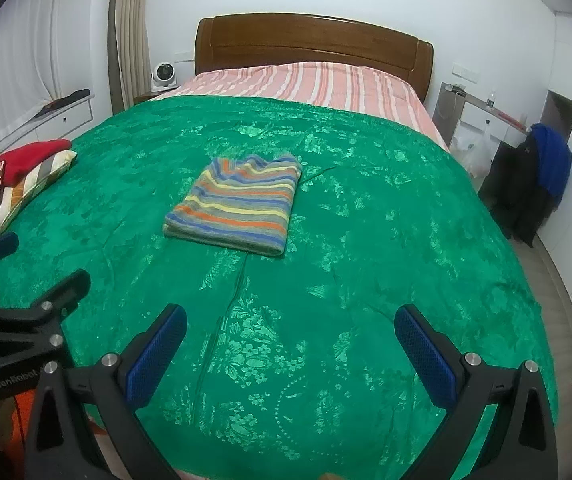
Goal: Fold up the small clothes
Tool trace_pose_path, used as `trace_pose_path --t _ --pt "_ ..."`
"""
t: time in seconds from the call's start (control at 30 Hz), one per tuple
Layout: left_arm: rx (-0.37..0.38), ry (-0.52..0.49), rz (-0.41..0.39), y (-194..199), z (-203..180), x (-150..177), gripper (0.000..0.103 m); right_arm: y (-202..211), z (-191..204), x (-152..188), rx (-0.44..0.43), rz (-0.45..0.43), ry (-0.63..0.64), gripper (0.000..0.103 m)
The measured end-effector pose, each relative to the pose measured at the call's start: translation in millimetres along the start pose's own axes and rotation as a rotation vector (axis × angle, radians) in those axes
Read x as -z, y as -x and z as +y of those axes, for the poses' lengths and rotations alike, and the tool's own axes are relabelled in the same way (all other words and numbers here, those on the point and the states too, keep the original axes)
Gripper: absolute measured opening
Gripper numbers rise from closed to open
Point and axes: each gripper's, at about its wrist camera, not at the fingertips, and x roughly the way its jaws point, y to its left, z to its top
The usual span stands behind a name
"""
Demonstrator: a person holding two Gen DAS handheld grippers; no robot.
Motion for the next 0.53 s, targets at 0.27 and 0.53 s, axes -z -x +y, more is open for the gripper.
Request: trace_pose_path --t 0.27,0.53 --pt "0.013 -0.001 0.002 -1.5 -1.4 -0.5 0.103 -2.8 -2.1 1.4 0.005 0.006 -0.003 0.102" --pt "0.000 0.026 -0.019 1.4 1.5 -0.1 0.103 -4.0 -5.2 2.9 0.012 0.015 -0.017 0.102"
